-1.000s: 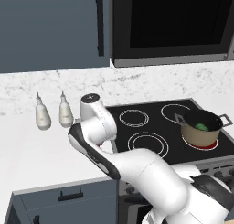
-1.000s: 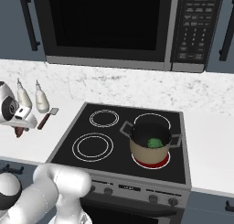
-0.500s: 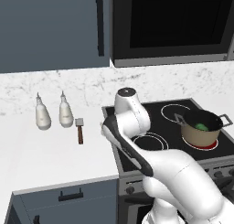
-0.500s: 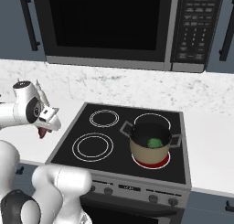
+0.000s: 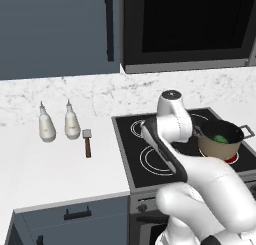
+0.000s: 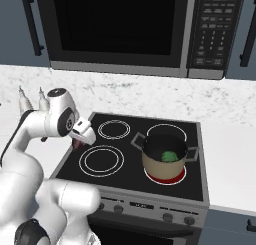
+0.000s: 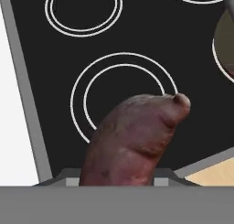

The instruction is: Put the potato and broccoli in the pot. Retrieve the spatula and lightly stir the vegetables in the pot.

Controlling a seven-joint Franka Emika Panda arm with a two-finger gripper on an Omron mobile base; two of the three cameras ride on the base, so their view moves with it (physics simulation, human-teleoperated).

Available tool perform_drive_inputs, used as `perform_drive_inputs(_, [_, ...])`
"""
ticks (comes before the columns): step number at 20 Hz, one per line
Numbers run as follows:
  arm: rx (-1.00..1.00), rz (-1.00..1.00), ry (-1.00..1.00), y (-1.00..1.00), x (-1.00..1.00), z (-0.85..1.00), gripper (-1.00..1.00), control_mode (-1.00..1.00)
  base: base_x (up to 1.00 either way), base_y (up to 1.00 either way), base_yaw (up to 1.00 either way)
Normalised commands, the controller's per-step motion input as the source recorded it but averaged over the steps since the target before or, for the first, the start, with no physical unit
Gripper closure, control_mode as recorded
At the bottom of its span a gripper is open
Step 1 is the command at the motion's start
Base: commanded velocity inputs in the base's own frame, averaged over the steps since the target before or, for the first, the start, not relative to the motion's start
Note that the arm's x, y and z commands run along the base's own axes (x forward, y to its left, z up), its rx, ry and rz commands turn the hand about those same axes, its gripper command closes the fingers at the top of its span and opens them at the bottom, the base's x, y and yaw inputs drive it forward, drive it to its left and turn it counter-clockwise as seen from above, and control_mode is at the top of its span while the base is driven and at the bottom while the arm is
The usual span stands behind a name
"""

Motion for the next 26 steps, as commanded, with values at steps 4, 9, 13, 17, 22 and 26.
perform_drive_inputs(4, [0.0,-0.14,0.0,-1.0,0.28,0.17,1.0,-1.0,0.0,0.0,0.0])
perform_drive_inputs(9, [0.0,-0.11,0.0,-1.0,0.31,0.07,1.0,-1.0,0.0,0.0,0.0])
perform_drive_inputs(13, [0.0,-0.09,0.0,-1.0,0.31,0.0,1.0,-1.0,0.0,0.0,0.0])
perform_drive_inputs(17, [0.0,-0.09,0.0,-1.0,0.29,0.0,1.0,-1.0,0.0,0.0,0.0])
perform_drive_inputs(22, [0.01,-0.06,0.02,-1.0,0.38,0.0,1.0,-1.0,0.0,0.0,0.0])
perform_drive_inputs(26, [0.03,-0.02,0.06,-1.0,0.55,-0.14,1.0,-1.0,0.0,0.0,0.0])
